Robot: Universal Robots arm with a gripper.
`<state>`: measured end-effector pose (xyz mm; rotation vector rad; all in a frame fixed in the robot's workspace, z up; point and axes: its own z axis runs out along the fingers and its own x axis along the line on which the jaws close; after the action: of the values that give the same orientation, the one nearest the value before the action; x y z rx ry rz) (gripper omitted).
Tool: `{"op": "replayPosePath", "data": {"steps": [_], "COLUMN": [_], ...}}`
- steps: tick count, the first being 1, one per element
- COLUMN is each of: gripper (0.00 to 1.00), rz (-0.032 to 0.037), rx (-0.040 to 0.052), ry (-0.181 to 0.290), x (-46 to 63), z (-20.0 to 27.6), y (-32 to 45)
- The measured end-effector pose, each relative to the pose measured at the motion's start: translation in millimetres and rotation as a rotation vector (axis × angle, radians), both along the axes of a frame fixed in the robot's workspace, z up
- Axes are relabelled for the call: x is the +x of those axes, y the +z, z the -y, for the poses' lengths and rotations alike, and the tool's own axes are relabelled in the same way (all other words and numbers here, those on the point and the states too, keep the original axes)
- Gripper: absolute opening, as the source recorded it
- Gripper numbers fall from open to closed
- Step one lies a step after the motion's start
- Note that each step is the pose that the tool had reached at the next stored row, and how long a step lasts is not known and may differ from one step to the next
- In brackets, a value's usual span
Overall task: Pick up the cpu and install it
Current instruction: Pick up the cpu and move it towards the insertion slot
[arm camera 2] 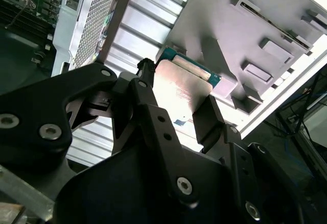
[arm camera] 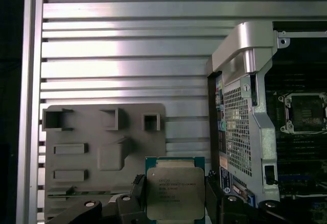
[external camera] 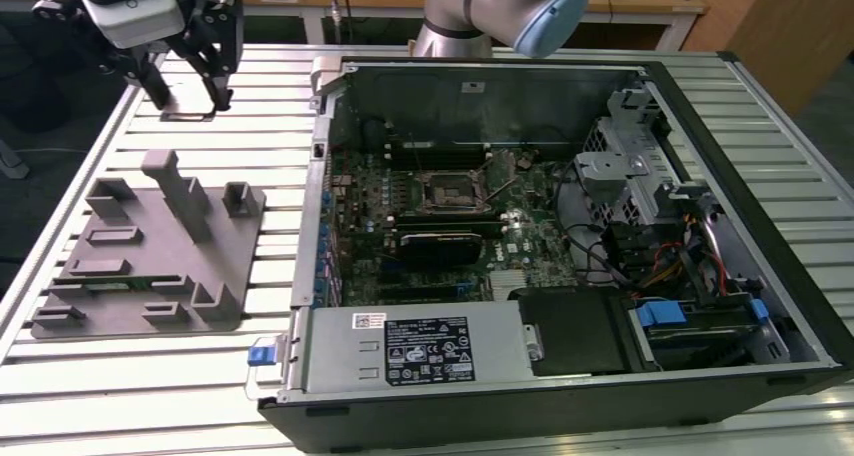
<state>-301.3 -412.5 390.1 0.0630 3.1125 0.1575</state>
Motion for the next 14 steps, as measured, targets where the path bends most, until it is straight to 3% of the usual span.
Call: {"op": "replayPosePath", "data": {"steps": [14], "gripper": [0.55], "rz": [-0.0001], "rx": [0.0], "ry": [0.0], "x": [7.5], "z": [-0.4], "y": [0.0]}}
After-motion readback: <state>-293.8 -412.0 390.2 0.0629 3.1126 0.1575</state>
